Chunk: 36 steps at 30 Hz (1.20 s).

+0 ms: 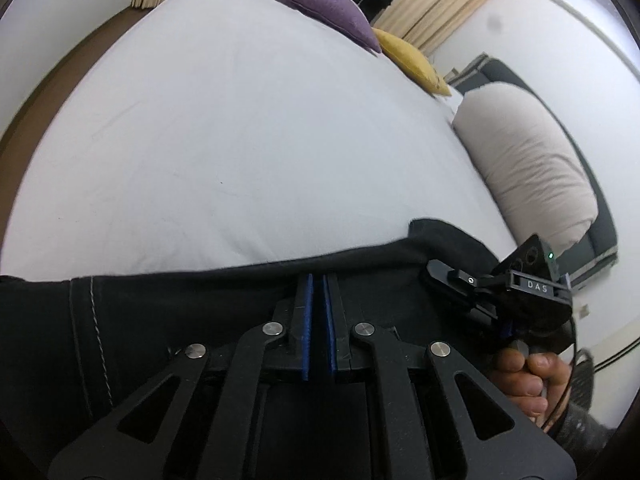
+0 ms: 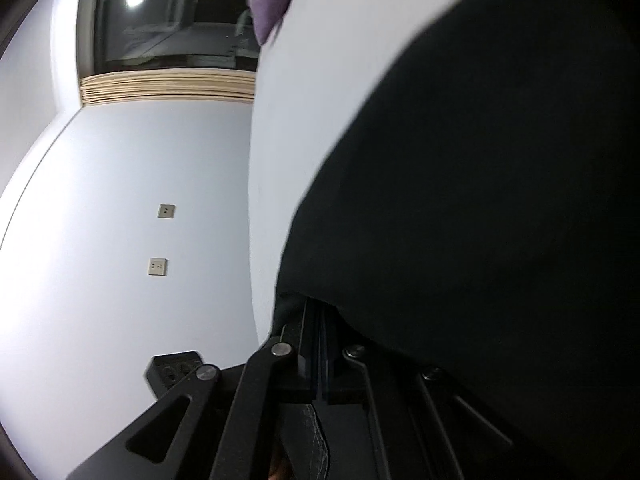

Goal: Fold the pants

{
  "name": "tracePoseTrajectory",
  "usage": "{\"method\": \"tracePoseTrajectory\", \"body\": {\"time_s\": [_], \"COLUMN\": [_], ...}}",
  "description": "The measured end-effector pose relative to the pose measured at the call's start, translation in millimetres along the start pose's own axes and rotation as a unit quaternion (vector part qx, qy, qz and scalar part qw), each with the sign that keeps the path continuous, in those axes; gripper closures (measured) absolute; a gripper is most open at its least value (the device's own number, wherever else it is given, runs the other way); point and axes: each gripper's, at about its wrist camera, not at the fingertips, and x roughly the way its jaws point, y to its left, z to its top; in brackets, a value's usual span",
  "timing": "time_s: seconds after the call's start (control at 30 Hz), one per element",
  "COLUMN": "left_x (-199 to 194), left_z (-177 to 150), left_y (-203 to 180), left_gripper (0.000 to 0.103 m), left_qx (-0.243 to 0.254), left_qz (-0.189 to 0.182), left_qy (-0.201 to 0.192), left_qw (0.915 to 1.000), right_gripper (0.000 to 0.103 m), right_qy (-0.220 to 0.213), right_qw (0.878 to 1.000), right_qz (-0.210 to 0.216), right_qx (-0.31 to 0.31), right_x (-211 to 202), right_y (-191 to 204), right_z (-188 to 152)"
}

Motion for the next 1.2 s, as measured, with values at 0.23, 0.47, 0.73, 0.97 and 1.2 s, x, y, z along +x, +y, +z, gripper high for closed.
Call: {"method": "tracePoseTrajectory", "body": {"time_s": [0.23, 0.47, 0.73, 0.97, 1.2], "left_x": [-2, 25, -22, 51, 52], "left_z": [-11, 8, -5, -46, -67], "left_y": [10, -13, -58, -150, -109], "left_gripper": [0.097, 0.097, 0.097, 0.096, 0.097], "left_qx": [0.008, 0.008, 0.044, 0.132, 0.070], "left_qz": [0.001, 0.007, 0.059, 0.028, 0.013], "left_qy": [-0.007, -0.001, -0.034, 0.058, 0.078], "left_qw": [0.9999, 0.9999, 0.9967, 0.9891, 0.9944], "right_gripper": [0.103, 0.103, 0.089, 0.056, 0.103], "right_qy": [-0.146, -0.318, -0.428, -0.247, -0.252], "right_qw": [0.987, 0.934, 0.878, 0.965, 0.958], "right_qz": [-0.048, -0.136, -0.171, -0.055, -0.096], "right_qx": [0.049, 0.087, 0.128, 0.064, 0.100], "right_x": [-111, -284, -445, -274, -290], "right_y": [-41, -109, -107, -45, -101], "right_z": [23, 41, -15, -66, -66]}}
